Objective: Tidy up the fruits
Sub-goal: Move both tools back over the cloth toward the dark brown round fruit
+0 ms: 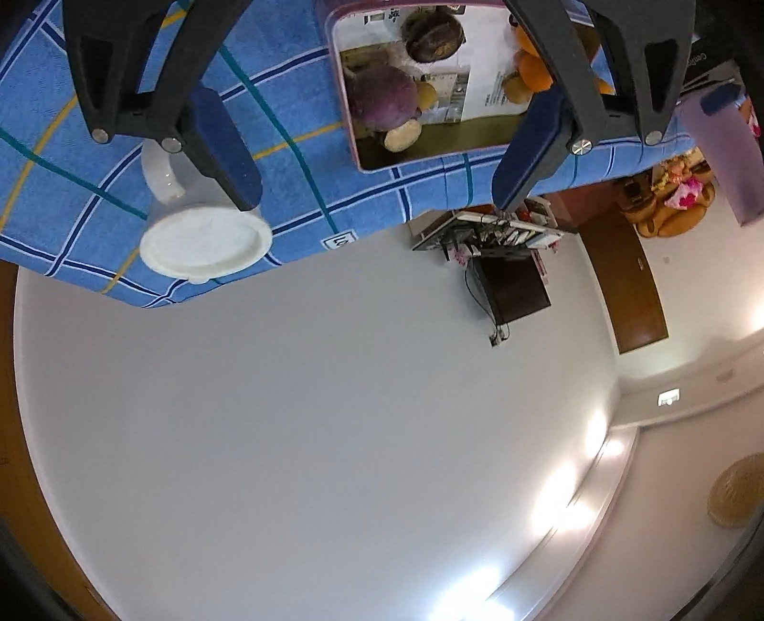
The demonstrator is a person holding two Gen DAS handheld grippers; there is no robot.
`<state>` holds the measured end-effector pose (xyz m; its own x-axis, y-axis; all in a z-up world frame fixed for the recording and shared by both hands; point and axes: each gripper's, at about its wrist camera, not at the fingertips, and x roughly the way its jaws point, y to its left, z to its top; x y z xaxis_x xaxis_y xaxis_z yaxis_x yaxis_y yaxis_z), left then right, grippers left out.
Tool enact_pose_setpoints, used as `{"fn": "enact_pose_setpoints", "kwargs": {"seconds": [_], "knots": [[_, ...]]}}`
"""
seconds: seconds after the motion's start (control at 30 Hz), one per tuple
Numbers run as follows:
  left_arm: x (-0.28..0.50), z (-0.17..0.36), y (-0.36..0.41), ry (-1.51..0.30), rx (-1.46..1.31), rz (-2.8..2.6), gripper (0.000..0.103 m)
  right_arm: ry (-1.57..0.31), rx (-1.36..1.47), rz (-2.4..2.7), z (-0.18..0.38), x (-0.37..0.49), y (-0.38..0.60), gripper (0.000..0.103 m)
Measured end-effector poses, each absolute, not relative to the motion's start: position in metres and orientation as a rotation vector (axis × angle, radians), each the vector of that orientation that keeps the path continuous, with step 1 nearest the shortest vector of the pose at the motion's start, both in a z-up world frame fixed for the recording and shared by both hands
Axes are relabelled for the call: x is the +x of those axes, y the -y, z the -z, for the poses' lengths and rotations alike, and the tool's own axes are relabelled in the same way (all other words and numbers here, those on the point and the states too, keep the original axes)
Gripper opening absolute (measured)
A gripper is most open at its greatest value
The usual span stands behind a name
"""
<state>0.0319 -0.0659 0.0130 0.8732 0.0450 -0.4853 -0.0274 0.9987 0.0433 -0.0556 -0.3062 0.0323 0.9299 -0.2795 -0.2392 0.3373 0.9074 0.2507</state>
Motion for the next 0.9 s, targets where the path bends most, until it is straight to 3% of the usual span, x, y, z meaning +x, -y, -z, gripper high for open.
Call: {"fn": "enact_pose_setpoints", "kwargs": {"seconds": [0.9], "knots": [[0.038,-0.001,0.009,-0.508,0.12,-0.116,0.103,-0.332,0.153,0.215,-0.012,-0.029,0.24,0.098]]}}
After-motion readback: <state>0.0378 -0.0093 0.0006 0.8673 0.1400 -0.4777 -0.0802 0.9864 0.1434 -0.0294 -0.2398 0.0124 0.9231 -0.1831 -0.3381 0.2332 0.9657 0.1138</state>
